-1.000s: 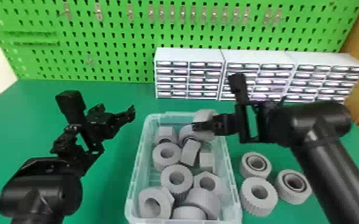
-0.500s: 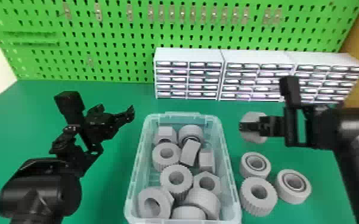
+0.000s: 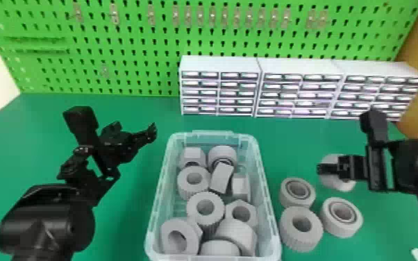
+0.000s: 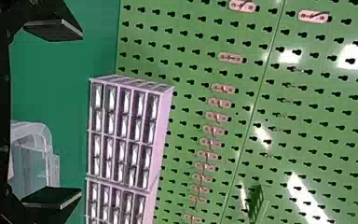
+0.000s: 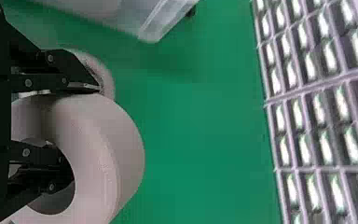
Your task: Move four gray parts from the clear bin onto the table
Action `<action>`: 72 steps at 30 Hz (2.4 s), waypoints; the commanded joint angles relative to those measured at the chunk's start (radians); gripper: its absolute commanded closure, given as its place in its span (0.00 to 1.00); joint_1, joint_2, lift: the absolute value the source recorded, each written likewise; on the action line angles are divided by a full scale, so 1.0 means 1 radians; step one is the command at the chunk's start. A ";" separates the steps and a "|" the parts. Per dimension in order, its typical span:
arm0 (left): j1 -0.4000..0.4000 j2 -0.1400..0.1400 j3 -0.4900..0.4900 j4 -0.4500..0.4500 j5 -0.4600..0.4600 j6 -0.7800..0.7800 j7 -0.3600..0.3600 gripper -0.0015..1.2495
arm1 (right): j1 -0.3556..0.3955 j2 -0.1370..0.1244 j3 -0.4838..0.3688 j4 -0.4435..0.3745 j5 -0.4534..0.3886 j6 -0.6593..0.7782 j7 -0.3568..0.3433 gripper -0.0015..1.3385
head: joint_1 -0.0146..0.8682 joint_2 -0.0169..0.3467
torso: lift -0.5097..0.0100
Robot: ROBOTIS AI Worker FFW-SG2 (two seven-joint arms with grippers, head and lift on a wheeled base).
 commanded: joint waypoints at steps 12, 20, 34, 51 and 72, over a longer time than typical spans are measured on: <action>0.000 0.000 -0.003 0.000 -0.001 0.002 -0.002 0.09 | -0.061 -0.034 0.002 0.173 0.134 -0.012 0.000 0.89 | 0.78 0.14 | 0.89; 0.002 0.000 -0.005 0.000 -0.001 0.004 -0.002 0.09 | -0.099 -0.051 0.013 0.288 0.142 -0.085 -0.001 0.89 | 0.78 0.14 | 0.89; 0.000 0.000 -0.006 0.000 -0.001 0.004 -0.002 0.09 | -0.119 -0.051 0.038 0.400 0.166 -0.147 0.000 0.89 | 0.78 0.14 | 0.89; 0.000 0.000 -0.008 0.000 -0.001 0.007 -0.002 0.09 | -0.127 -0.039 0.087 0.417 0.142 -0.150 0.000 0.89 | 0.78 0.14 | 0.89; 0.002 0.000 -0.008 0.000 -0.001 0.007 -0.002 0.09 | -0.122 -0.032 0.087 0.435 0.132 -0.150 0.000 0.74 | 0.78 0.14 | 0.89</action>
